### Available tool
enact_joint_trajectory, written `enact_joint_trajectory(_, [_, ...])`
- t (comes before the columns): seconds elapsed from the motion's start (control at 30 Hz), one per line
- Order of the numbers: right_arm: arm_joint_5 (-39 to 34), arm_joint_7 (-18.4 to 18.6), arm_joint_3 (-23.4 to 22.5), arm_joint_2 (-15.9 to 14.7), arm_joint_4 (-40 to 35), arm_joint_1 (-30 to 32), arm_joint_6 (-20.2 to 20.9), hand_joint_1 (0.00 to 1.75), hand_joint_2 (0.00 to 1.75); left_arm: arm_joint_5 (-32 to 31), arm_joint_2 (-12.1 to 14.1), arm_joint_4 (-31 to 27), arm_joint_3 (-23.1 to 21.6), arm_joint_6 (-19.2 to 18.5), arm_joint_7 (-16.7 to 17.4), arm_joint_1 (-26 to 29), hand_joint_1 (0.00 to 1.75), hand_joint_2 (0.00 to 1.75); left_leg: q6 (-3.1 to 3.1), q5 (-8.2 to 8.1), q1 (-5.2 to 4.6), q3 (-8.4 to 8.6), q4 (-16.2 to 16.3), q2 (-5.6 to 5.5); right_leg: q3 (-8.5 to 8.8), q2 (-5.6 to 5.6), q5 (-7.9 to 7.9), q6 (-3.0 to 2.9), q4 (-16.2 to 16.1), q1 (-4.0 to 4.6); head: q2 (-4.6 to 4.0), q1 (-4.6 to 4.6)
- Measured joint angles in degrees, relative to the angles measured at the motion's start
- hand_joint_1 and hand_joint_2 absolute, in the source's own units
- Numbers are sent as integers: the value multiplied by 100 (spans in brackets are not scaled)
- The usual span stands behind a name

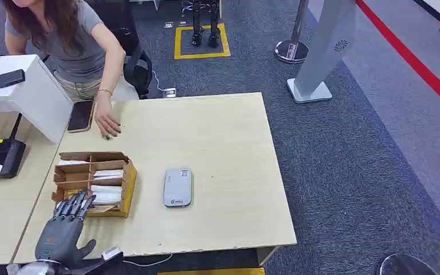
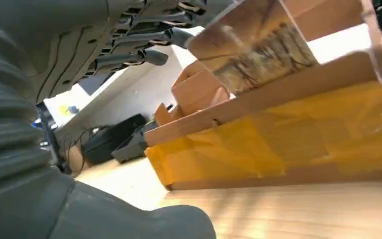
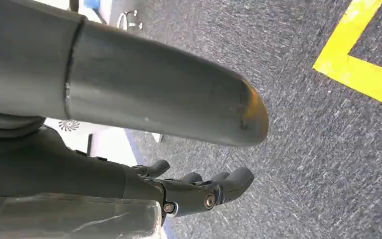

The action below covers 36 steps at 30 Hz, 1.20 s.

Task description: Pass the card to the sensor for recognition and then transmit it.

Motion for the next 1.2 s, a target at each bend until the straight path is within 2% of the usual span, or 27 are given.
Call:
enact_joint_trajectory(0.33, [83, 15, 0, 0, 0, 0, 6, 0, 0, -610, -61, 212, -275, 302, 190, -294, 0, 175, 0, 0, 0, 1, 0, 1, 0, 1, 0, 0, 0, 0, 0, 0])
enact_joint_trajectory(0.53, [101, -7, 0, 0, 0, -1, 7, 0, 0, -1344, -181, 216, -291, 872, 428, -308, 0, 175, 0, 0, 0, 0, 0, 1, 0, 1, 0, 0, 0, 0, 0, 0])
enact_joint_trajectory(0.73, [162, -7, 0, 0, 2, -1, 9, 0, 0, -1588, -260, 214, -291, 918, 503, -302, 0, 175, 0, 0, 0, 0, 0, 1, 0, 1, 0, 0, 0, 0, 0, 0])
enact_joint_trajectory(0.8, [173, -7, 0, 0, 2, -1, 13, 0, 0, -1624, -273, 214, -291, 907, 540, -300, 14, 175, 0, 0, 0, 0, 0, 1, 0, 1, 0, 0, 0, 0, 0, 0])
enact_joint_trajectory(0.83, [177, -7, 0, 0, 2, -1, 15, 0, 0, -1632, -282, 214, -291, 896, 560, -298, 155, 175, 0, 0, 0, 0, 0, 1, 0, 1, 0, 0, 0, 0, 0, 0])
enact_joint_trajectory(0.9, [177, -2, 0, 0, 2, 0, 15, 0, 0, -1646, -291, 214, -291, 850, 592, -295, 155, 175, 0, 0, 0, 0, 0, 1, 0, 0, 0, 0, 0, 0, 2, 0])
enact_joint_trajectory(0.93, [177, -2, 0, 0, 2, 0, 15, 0, 0, -1646, -295, 214, -291, 822, 605, -294, 150, 175, 0, 0, 0, 0, 0, 1, 0, 1, 0, 0, 0, 0, 0, 0])
enact_joint_trajectory(0.97, [168, -2, 0, 0, 2, 0, 15, 0, 0, -1646, -295, 214, -291, 782, 610, -293, 154, 175, 0, 0, 0, 0, 0, 1, 0, 1, 0, 0, 0, 0, 0, 0])
enact_joint_trajectory(1.03, [166, -2, 0, 0, 2, 0, 13, 0, 0, -1639, -297, 214, -291, 743, 612, -290, 175, 175, 0, 0, 0, 0, 0, 0, 0, 0, 0, 0, 0, 0, 2, 2])
enact_joint_trajectory(1.2, [166, 7, 0, 0, 2, 0, 6, 0, 0, -1576, -297, 214, -291, 555, 651, -290, 175, 175, 0, 0, 0, 0, 0, 1, 0, 0, 0, 0, 0, 0, 2, 0])
